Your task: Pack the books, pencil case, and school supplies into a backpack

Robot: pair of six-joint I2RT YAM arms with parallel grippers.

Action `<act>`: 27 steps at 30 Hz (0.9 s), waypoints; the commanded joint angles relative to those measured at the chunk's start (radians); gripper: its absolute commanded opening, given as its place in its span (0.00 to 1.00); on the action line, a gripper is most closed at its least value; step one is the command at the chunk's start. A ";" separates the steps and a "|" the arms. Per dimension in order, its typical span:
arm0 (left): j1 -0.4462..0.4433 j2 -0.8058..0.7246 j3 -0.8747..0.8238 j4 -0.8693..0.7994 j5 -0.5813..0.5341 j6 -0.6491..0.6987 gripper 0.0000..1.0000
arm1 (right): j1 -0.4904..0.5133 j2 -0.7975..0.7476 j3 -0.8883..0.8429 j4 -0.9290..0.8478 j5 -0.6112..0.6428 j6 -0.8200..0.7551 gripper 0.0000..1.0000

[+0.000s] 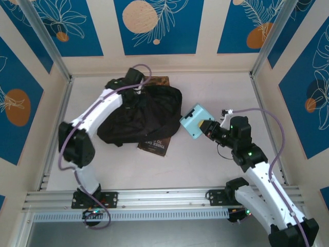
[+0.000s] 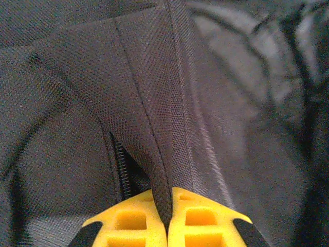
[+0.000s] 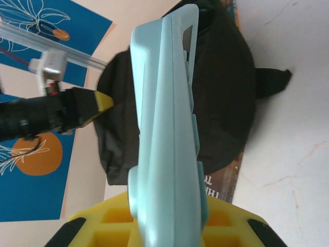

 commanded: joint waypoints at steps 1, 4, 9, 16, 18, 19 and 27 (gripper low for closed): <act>0.031 -0.139 -0.037 0.028 0.152 0.003 0.00 | -0.004 0.044 0.086 0.025 -0.066 -0.053 0.05; 0.070 -0.242 -0.122 0.111 0.238 -0.038 0.00 | -0.004 0.079 0.131 0.019 -0.062 -0.061 0.06; 0.121 -0.356 -0.241 0.238 0.387 -0.075 0.00 | -0.003 0.120 0.179 0.025 -0.051 -0.077 0.08; 0.146 -0.394 -0.305 0.328 0.512 -0.124 0.00 | -0.004 0.173 0.217 -0.040 -0.033 -0.102 0.09; 0.158 -0.404 -0.311 0.339 0.523 -0.139 0.00 | -0.004 0.159 0.200 -0.048 -0.033 -0.090 0.09; 0.164 -0.410 -0.311 0.345 0.528 -0.147 0.00 | -0.004 0.151 0.190 -0.057 -0.033 -0.086 0.09; 0.172 -0.422 -0.321 0.406 0.596 -0.195 0.00 | -0.004 0.149 0.080 0.066 -0.192 0.036 0.09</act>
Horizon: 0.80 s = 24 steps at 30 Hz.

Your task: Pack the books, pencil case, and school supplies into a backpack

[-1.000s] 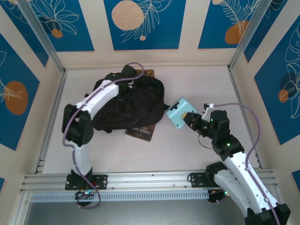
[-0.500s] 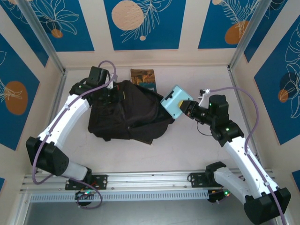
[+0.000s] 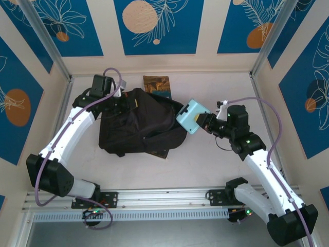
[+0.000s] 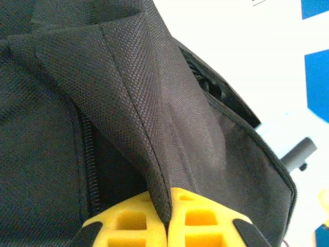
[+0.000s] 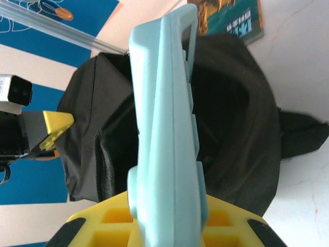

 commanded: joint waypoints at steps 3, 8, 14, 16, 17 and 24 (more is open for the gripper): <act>0.007 -0.066 0.005 0.203 0.163 -0.046 0.00 | -0.004 0.090 -0.036 0.193 -0.201 0.125 0.09; 0.006 -0.081 -0.017 0.215 0.194 -0.024 0.00 | -0.005 0.179 -0.067 0.395 -0.276 0.253 0.09; 0.000 -0.084 0.012 0.015 0.069 0.093 0.54 | -0.008 0.202 -0.137 0.612 -0.311 0.370 0.09; -0.011 -0.080 0.035 -0.054 0.014 0.128 0.62 | -0.008 0.215 -0.174 0.697 -0.320 0.415 0.09; -0.019 -0.075 0.050 -0.081 -0.007 0.139 0.62 | -0.008 0.218 -0.187 0.730 -0.321 0.433 0.09; -0.106 0.001 0.188 -0.162 -0.045 0.161 0.72 | 0.000 0.200 -0.178 0.742 -0.307 0.393 0.09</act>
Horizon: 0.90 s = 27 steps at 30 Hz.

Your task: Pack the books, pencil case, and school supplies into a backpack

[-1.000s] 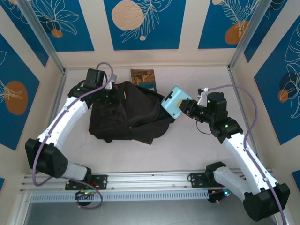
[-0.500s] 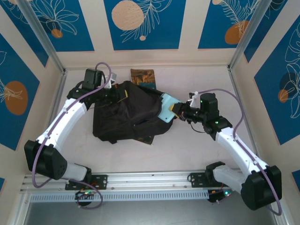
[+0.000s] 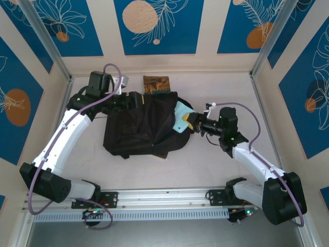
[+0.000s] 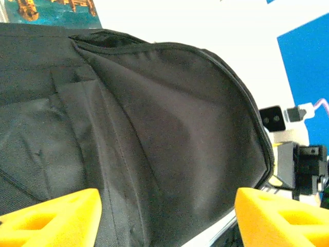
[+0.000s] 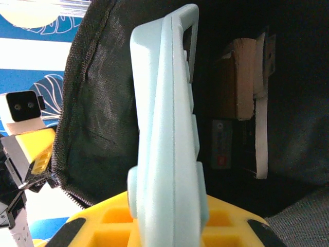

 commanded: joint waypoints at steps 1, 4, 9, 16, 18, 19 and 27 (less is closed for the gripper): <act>-0.053 0.068 0.106 -0.071 -0.019 0.037 0.75 | 0.009 -0.033 0.047 0.045 -0.021 -0.042 0.09; -0.119 0.164 0.217 -0.105 -0.027 0.037 0.78 | 0.029 -0.032 0.076 0.000 -0.019 -0.089 0.09; -0.206 0.352 0.412 -0.206 -0.107 0.048 0.80 | 0.058 -0.025 0.090 -0.040 -0.009 -0.133 0.09; -0.223 0.524 0.553 -0.263 -0.115 0.057 0.63 | 0.069 -0.036 0.077 -0.058 0.000 -0.153 0.09; -0.223 0.523 0.538 -0.234 -0.096 0.050 0.41 | 0.069 -0.042 0.071 -0.065 0.003 -0.158 0.09; -0.223 0.520 0.533 -0.227 -0.094 0.046 0.29 | 0.069 -0.048 0.066 -0.070 0.004 -0.162 0.09; -0.221 0.391 0.421 -0.161 -0.081 0.028 0.00 | 0.066 -0.152 0.078 -0.310 0.079 -0.309 0.08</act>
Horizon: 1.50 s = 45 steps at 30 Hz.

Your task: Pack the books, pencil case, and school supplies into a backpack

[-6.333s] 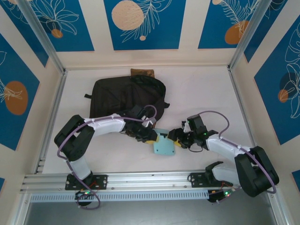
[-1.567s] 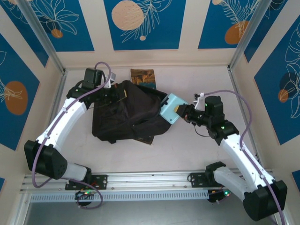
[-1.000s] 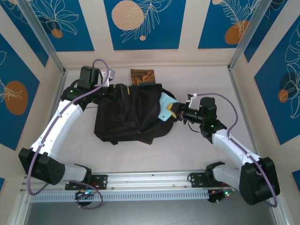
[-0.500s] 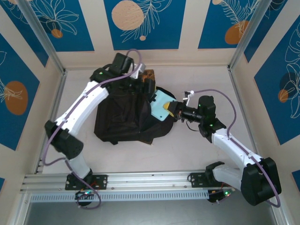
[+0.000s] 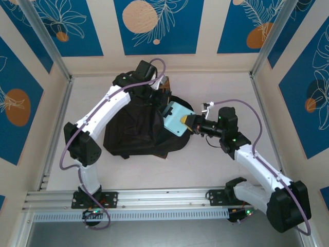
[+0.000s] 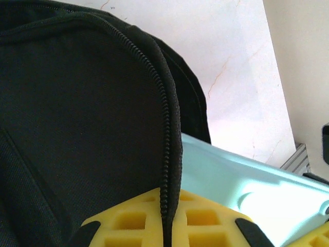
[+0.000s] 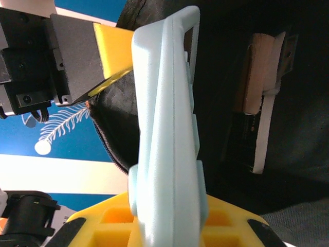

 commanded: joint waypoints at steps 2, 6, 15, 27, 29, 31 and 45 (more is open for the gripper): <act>0.002 -0.170 -0.098 0.044 0.008 0.003 0.00 | 0.001 -0.092 0.035 -0.199 0.069 -0.158 0.08; 0.011 -0.309 -0.222 0.076 0.022 0.042 0.00 | -0.008 -0.148 0.052 -0.343 0.098 -0.259 0.08; 0.018 -0.522 -0.393 0.114 0.096 0.128 0.00 | 0.025 -0.052 0.190 -0.623 0.084 -0.340 0.04; 0.021 -0.660 -0.486 0.130 -0.001 0.110 0.00 | 0.171 0.109 0.197 -0.286 -0.046 0.001 0.02; 0.021 -0.663 -0.481 0.137 -0.002 0.108 0.00 | 0.190 0.140 0.188 -0.185 -0.051 0.074 0.02; 0.022 -0.662 -0.462 0.128 -0.008 0.111 0.00 | 0.205 0.180 0.204 -0.149 -0.048 0.100 0.02; 0.076 -0.677 -0.325 0.119 -0.050 0.082 0.00 | 0.340 0.482 0.367 -0.098 0.088 0.085 0.07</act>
